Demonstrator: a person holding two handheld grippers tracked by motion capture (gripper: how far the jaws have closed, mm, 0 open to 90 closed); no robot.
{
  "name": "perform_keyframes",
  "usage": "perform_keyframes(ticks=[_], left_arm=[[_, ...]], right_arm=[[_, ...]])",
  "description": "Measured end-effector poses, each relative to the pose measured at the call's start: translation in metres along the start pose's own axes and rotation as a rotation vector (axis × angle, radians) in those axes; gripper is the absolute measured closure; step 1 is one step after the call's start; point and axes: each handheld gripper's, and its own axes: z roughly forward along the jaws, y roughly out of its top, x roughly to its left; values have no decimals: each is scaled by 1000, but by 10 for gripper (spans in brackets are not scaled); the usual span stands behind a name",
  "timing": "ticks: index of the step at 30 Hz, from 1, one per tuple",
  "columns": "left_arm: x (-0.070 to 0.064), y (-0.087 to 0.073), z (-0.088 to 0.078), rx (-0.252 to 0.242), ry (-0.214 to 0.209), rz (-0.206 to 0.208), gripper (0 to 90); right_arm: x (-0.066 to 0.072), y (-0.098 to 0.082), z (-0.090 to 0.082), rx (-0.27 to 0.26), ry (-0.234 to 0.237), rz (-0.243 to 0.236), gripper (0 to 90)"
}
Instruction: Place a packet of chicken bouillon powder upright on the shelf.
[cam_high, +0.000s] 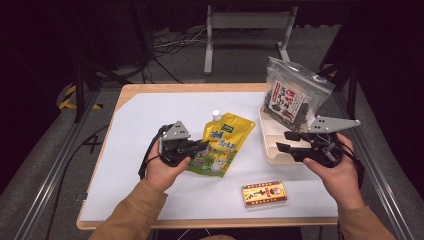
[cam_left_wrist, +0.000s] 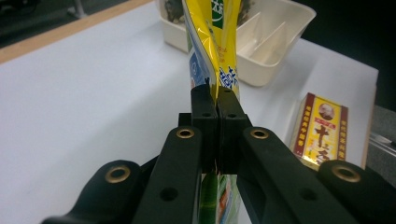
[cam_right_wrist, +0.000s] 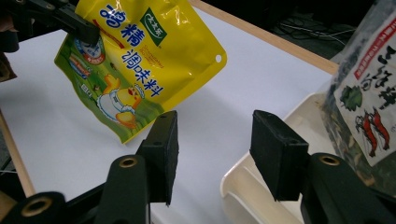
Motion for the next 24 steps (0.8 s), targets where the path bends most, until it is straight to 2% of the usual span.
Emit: perform_keyframes(ticks=[5, 7, 8, 10, 17, 21, 24], left_arm=[[-1, -1, -7, -16, -26, 3, 882], [-1, -2, -10, -21, -29, 16, 882], [-1, -2, -10, -21, -29, 16, 882], [-2, -4, -11, -19, -46, 25, 882], [-7, -4, -11, -21, -82, 44, 882], [-10, -4, -12, -31, -96, 52, 882], [-12, -3, -14, -41, -109, 60, 882]], right_arm=[[4, 13, 0, 15, 59, -32, 528], [6, 20, -1, 20, 95, -46, 525], [6, 20, -1, 20, 95, -46, 525], [9, 30, 1, 44, 131, -69, 511], [9, 41, 15, 84, 142, -89, 475], [8, 44, 22, 90, 155, -92, 453], [7, 46, 31, 90, 190, -93, 405]])
